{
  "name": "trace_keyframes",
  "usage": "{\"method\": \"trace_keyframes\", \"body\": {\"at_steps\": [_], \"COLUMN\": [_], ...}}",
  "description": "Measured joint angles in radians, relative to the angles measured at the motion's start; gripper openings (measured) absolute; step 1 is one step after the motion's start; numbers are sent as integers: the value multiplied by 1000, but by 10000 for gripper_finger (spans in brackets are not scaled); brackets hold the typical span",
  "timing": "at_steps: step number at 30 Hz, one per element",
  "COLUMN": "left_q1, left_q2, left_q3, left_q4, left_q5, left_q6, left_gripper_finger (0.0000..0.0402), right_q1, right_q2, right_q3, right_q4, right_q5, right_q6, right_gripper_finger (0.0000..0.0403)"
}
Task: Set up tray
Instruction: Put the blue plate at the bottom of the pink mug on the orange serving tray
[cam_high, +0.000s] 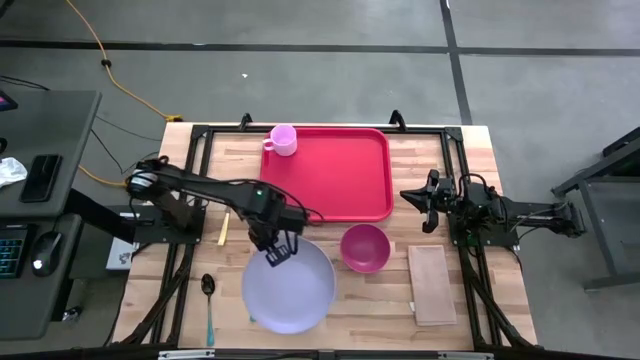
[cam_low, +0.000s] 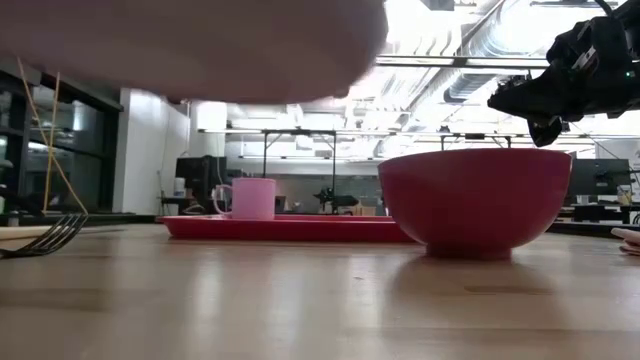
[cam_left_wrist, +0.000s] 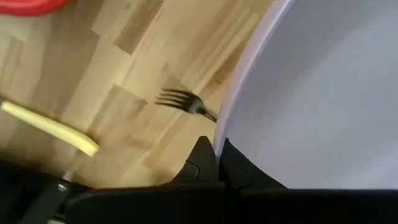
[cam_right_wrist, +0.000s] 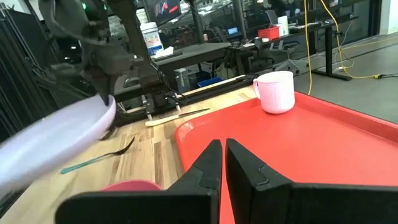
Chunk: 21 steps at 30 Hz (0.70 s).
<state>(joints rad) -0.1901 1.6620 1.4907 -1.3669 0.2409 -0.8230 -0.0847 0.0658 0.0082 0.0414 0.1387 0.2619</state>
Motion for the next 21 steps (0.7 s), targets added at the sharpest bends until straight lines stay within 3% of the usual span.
{"method": "trace_keyframes", "body": {"at_steps": [10, 21], "left_q1": [0, 1], "left_q2": [-117, -137], "left_q3": [1, 1], "left_q4": [-20, -12], "left_q5": [64, 8], "left_q6": [-115, -129], "left_gripper_finger": [12, 12], "right_q1": [0, 0], "right_q2": [0, 0], "right_q3": [0, 0], "right_q4": [0, 0], "right_q5": [0, 0], "right_q6": [0, 0], "right_gripper_finger": [0, 0]}}
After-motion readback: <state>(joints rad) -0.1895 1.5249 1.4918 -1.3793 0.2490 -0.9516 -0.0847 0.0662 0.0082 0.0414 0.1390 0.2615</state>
